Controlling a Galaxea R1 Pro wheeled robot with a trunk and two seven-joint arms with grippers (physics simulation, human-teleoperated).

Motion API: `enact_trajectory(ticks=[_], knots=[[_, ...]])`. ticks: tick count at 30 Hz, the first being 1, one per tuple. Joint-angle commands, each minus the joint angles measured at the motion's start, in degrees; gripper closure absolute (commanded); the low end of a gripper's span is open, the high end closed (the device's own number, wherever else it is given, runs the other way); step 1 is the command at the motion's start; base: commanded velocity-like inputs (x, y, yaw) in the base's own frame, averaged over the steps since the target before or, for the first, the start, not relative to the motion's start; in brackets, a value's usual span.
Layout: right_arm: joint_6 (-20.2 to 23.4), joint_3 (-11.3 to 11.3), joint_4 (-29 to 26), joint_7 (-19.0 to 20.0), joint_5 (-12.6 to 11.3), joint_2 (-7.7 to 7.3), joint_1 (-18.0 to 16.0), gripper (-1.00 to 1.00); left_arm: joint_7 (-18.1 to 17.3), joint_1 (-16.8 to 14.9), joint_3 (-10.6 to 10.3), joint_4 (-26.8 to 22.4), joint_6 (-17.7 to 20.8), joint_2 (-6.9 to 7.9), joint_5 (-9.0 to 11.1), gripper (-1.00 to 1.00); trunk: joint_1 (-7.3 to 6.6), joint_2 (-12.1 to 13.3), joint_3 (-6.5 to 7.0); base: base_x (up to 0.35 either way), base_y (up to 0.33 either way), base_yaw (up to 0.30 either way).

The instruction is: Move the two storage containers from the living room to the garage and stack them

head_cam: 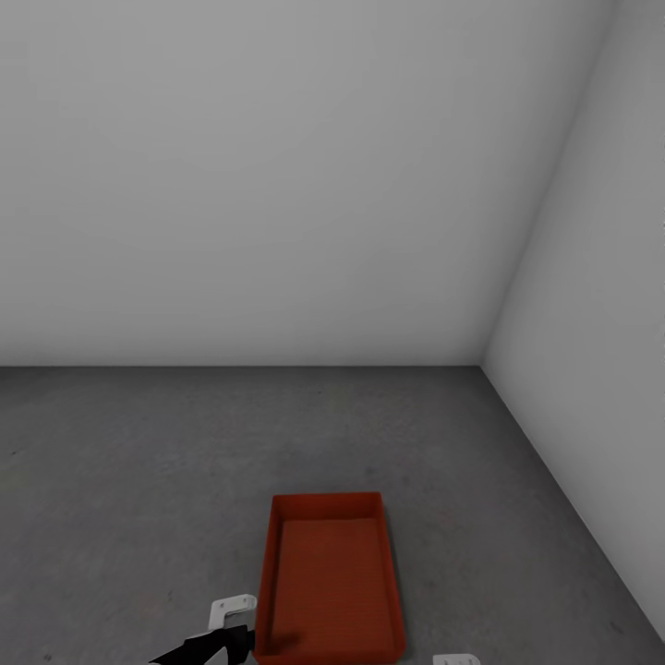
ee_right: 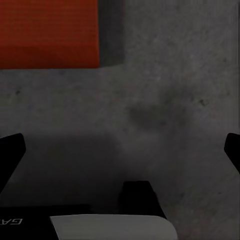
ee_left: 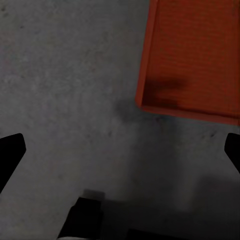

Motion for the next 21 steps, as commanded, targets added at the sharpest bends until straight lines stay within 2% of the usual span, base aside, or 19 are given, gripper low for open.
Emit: enact_trajectory(ticks=[1, 7, 15, 21], knots=[[-0.3, 0.5, 0.2, 0.0, -0.5, 0.05, -0.1, -1.0, 0.1, 0.0, 0.0, 0.0, 0.1, -0.01, 0.4, -1.0, -0.23, 0.4, 0.23, 0.0, 0.0, 0.0], [-0.3, 0.5, 0.2, 0.0, -0.5, 0.05, -0.1, -1.0, 0.1, 0.0, 0.0, 0.0, 0.1, -0.01, 0.4, -1.0, -1.33, 2.4, 1.67, 0.0, 0.0, 0.0], [-0.3, 0.5, 0.2, 0.0, -0.6, 0.05, -0.1, -1.0, 0.2, 0.0, 0.0, 0.0, 0.1, -0.01, 0.4, -1.0, -1.33, 2.4, 1.94, 0.0, 0.0, -0.004], [-0.3, 0.5, 0.2, 0.1, -0.6, 0.05, -0.1, -1.0, 0.2, 0.0, 0.0, 0.0, 0.1, -0.01, 0.4, -1.0, -1.33, 2.4, 1.95, 0.0, 0.0, -0.178]])
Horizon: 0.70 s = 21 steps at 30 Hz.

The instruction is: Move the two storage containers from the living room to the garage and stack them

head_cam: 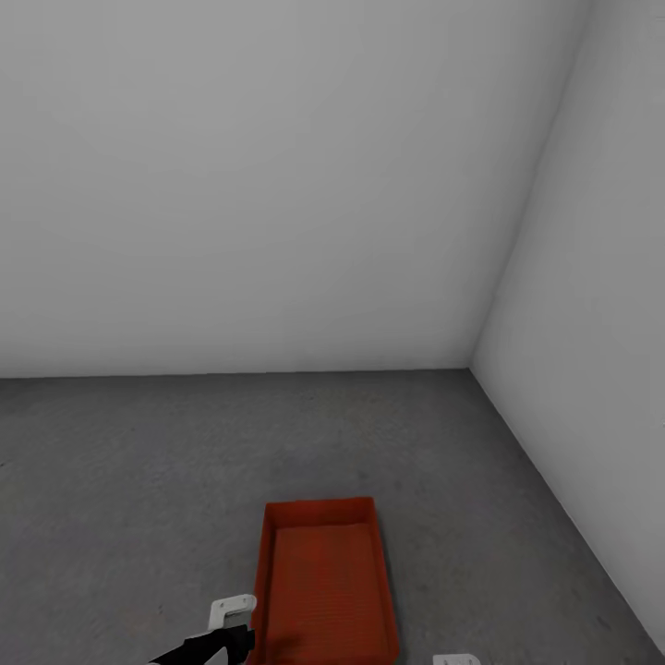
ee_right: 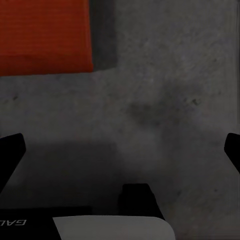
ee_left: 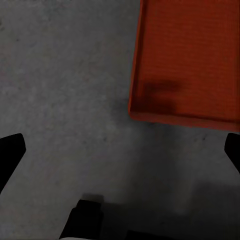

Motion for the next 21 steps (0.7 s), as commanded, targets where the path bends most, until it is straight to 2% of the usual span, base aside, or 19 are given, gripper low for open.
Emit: enact_trajectory(ticks=[1, 8, 21], knots=[[-0.3, 0.5, 0.2, 0.0, -0.5, 0.05, -0.1, -1.0, 0.1, 0.0, 0.0, 0.0, 0.1, 0.0, 0.4, -1.0, -0.01, 0.0, -0.04, 0.0, 0.0, -0.23], [-0.2, 0.5, 0.2, 0.0, -0.5, 0.05, -0.1, -1.0, 0.1, 0.0, 0.0, 0.0, 0.1, -0.01, 0.4, -1.0, -0.01, 0.0, -0.04, 0.0, 0.0, -0.201], [-0.2, 0.5, 0.2, 0.0, -0.5, 0.05, -0.1, -1.0, 0.1, 0.0, 0.0, 0.0, 0.1, 0.06, 0.4, -1.0, -0.01, 0.0, -0.04, 0.0, 0.0, -0.011]])
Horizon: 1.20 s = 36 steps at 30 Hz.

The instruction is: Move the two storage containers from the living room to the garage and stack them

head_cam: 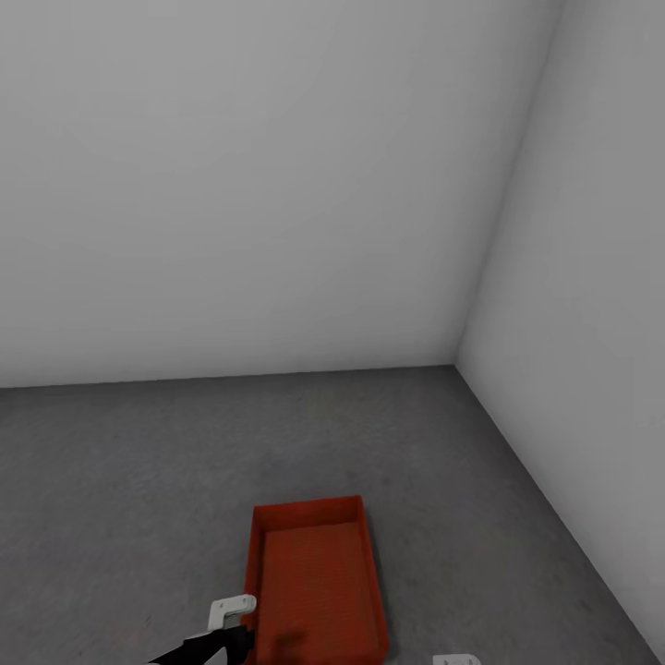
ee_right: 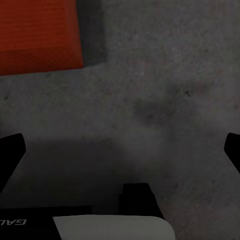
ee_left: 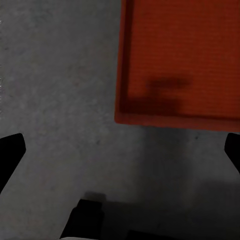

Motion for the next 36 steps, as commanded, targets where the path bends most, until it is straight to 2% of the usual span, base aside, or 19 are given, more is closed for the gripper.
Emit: enact_trajectory(ticks=[1, 6, 17, 36], knots=[[-0.3, 0.5, 0.2, 0.0, -0.5, 0.05, -0.1, -1.0, 0.1, 0.0, 0.0, 0.0, 0.1, -0.01, 0.4, -1.0, -0.01, 0.0, -0.05, 0.0, 0.0, 0.0], [-0.3, 0.5, 0.2, 0.0, -0.5, 0.05, -0.1, -1.0, 0.2, 0.2, 0.0, 0.0, 0.1, 0.11, 0.4, -1.0, -0.01, 0.0, -0.05, -0.017, 0.0, 0.0], [-0.3, 0.5, 0.2, 0.0, -0.5, 0.05, -0.1, -1.0, 0.2, 0.6, 0.0, -0.1, 0.0, 0.17, 0.4, -1.0, -0.01, 0.0, -0.05, -0.244, 0.0, 0.0], [-0.3, 0.5, 0.2, 0.0, -0.5, 0.04, -0.1, -1.0, 0.2, 0.6, 0.0, -0.1, 0.0, 0.17, 0.4, -1.0, -0.01, 0.0, -0.05, -0.013, 0.0, 0.0]])
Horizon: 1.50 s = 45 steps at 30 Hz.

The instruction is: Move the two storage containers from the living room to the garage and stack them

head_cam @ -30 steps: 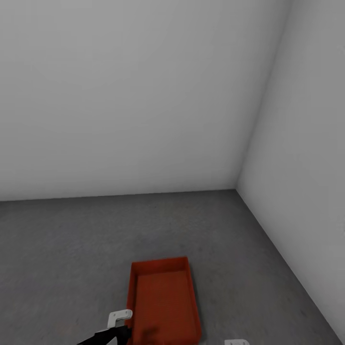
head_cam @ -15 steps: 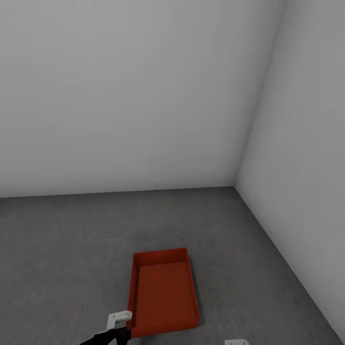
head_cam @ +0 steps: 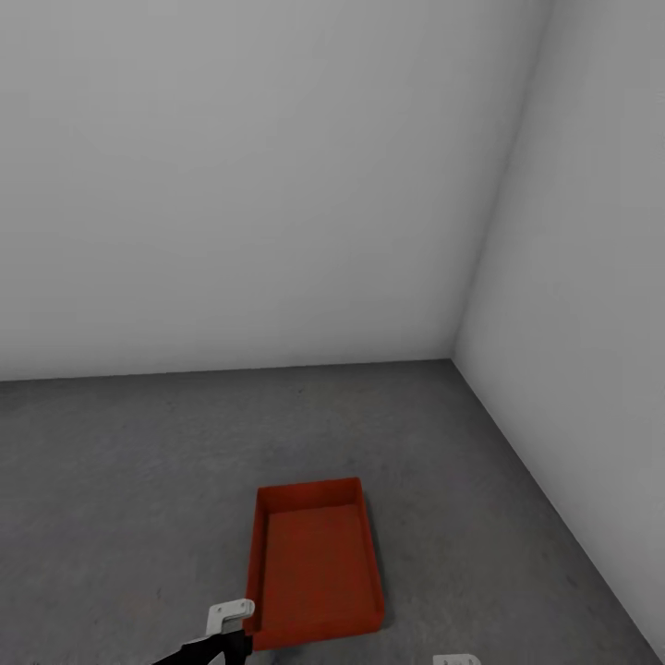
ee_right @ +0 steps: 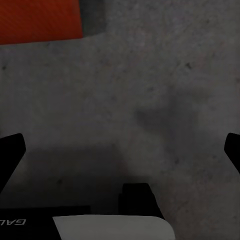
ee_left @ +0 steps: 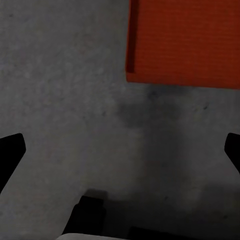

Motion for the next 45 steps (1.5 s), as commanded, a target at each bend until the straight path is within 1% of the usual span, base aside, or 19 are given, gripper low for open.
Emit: enact_trajectory(ticks=[1, 7, 11, 45], knots=[[-0.3, 0.5, 0.2, 0.0, -0.5, 0.05, -0.1, -1.0, 0.1, 0.0, 0.0, 0.0, 0.1, -0.01, 0.4, -1.0, -0.01, 0.0, -0.05, 0.0, 0.0, 0.0], [-0.3, 0.4, 0.2, 0.0, -0.6, 0.06, -0.1, -1.0, 0.1, 0.0, 0.0, 0.0, 0.1, -0.01, 0.4, -1.0, -0.01, 0.0, -0.05, 0.0, 0.0, -0.015], [-0.3, 0.5, 0.2, 0.0, -0.6, 0.06, -0.1, -1.0, 0.1, 0.0, 0.0, 0.0, 0.1, -0.01, 0.4, -1.0, -0.01, 0.0, -0.05, 0.0, 0.0, -0.172], [-0.3, 0.5, 0.2, 0.0, -0.6, 0.06, -0.1, -1.0, 0.1, 0.7, 0.0, 0.0, -0.3, 0.06, 0.4, -1.0, -0.01, 0.0, -0.05, 0.0, 0.0, -0.245]])
